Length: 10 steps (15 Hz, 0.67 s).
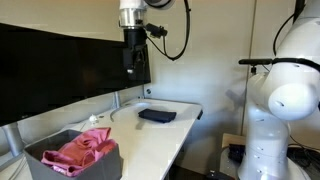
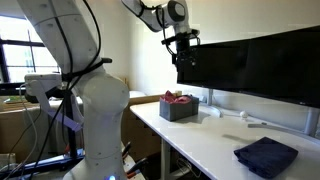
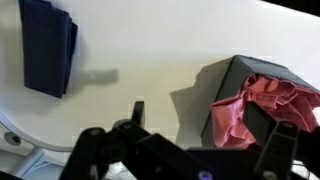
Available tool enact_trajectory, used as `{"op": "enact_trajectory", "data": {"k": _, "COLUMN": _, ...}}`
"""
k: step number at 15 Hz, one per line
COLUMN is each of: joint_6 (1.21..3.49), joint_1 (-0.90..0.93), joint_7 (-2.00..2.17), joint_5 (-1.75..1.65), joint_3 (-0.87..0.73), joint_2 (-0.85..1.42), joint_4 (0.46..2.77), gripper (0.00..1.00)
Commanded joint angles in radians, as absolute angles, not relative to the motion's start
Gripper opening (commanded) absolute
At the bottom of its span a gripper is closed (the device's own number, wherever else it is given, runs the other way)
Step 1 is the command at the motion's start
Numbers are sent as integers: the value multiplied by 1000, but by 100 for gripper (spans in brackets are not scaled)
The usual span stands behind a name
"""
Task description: Remove the pink shirt from the box then put the black one inside.
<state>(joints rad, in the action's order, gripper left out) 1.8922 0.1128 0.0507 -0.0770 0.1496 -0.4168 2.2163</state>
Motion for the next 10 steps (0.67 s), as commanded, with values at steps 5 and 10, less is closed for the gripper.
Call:
{"op": "enact_trajectory", "data": {"k": 5, "joint_6": 2016, "joint_1": 181, "joint_7": 100, "joint_5": -50, "joint_3": 228, "joint_2": -145, "joint_4": 2057, "gripper": 100}}
{"op": "enact_trajectory", "data": {"k": 10, "joint_6": 2039, "joint_1": 237, "joint_7": 64, "joint_5": -25, "joint_3": 262, "joint_2": -1, "joint_4": 1976, "gripper": 100}}
